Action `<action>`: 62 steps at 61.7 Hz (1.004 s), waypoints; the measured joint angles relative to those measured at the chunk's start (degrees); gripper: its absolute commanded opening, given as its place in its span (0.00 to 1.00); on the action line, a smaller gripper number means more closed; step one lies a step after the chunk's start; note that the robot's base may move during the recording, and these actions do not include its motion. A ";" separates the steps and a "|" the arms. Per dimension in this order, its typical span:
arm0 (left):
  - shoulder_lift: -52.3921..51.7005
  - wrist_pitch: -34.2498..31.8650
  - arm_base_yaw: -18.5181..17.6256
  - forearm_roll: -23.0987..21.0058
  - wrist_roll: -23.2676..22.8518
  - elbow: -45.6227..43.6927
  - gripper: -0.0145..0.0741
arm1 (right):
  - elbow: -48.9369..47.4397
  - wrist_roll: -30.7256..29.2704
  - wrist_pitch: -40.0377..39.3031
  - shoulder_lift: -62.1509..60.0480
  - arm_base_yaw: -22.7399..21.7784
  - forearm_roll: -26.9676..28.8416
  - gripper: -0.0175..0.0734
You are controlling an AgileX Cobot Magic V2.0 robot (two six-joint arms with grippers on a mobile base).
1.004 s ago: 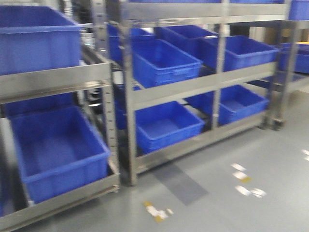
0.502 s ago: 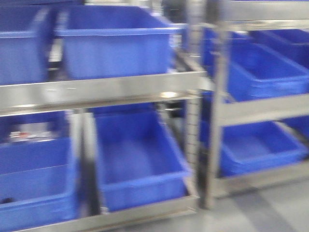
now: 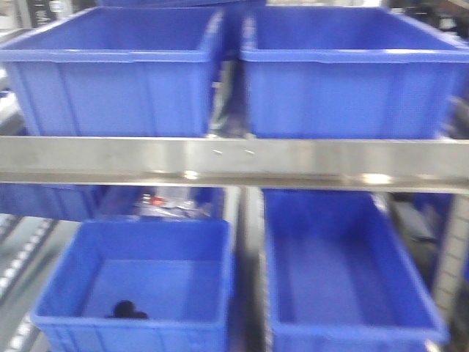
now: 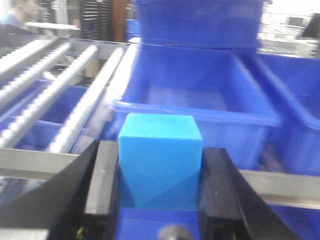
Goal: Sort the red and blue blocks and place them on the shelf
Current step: 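Extend both grippers over two adjacent blue bins on the shelf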
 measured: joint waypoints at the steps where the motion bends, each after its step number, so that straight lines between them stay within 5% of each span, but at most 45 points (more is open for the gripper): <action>1: 0.00 0.00 0.00 0.00 0.00 0.00 0.30 | 0.00 0.00 0.00 0.00 0.00 0.00 0.24; 62: 0.00 0.00 0.00 0.00 0.00 0.00 0.30 | 0.00 0.00 0.00 0.00 0.00 0.00 0.24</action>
